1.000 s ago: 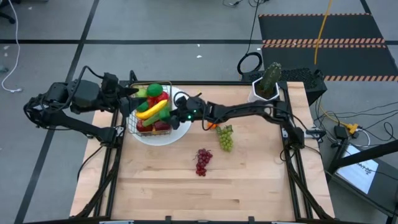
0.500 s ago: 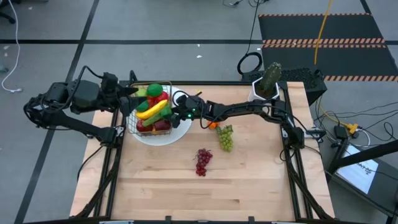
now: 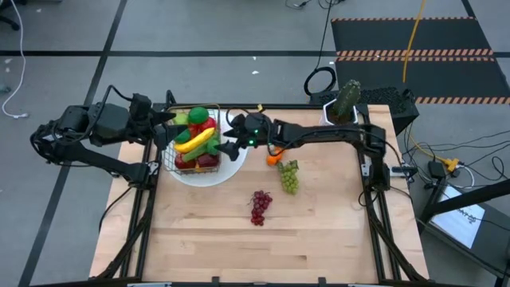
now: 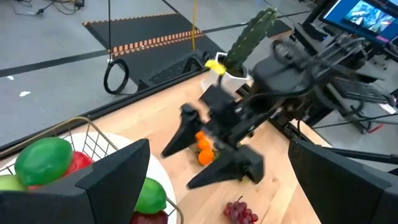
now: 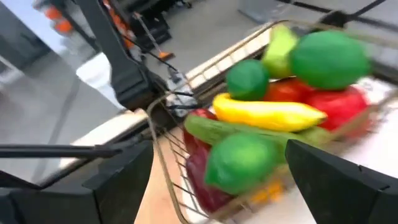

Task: Build produce basket
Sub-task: Put the orange tangerine into the wire basket

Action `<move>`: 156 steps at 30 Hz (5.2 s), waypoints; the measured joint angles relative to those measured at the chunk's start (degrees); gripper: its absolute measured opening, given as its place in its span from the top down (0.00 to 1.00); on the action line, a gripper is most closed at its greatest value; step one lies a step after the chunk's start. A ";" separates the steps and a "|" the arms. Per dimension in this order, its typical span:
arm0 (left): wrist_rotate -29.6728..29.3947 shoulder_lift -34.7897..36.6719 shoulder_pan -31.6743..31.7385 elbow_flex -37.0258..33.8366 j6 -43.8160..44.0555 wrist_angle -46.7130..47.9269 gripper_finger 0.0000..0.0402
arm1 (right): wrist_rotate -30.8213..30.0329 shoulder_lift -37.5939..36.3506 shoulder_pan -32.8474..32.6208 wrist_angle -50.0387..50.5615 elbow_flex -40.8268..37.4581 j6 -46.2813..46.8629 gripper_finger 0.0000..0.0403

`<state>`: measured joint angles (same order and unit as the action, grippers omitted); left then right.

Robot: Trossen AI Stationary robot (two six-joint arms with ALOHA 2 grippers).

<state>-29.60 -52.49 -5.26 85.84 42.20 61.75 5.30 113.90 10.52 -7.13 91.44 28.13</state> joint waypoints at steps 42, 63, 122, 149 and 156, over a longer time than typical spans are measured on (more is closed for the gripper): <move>-3.09 -3.74 1.90 -11.74 2.35 -12.52 0.55 | 6.67 -14.64 17.22 32.13 -11.72 -21.64 0.22; 3.99 -8.52 2.08 -11.67 3.84 -15.91 0.82 | 1.43 -3.15 14.64 34.08 -11.76 -21.97 0.36; 5.02 -9.77 -5.38 -11.69 7.27 -16.79 0.83 | -3.15 3.66 9.56 40.70 -11.56 -16.45 0.91; 1.54 -9.75 -5.33 -11.69 7.69 -22.44 0.83 | 6.90 -10.40 13.41 48.40 -11.80 -1.59 0.89; 0.98 -9.77 -5.30 -11.69 7.63 -22.31 0.83 | 6.81 -9.09 15.38 52.34 -11.72 5.53 0.59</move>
<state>-28.62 -62.26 -10.56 74.15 49.82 39.44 12.11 104.81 25.91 45.22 79.72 33.67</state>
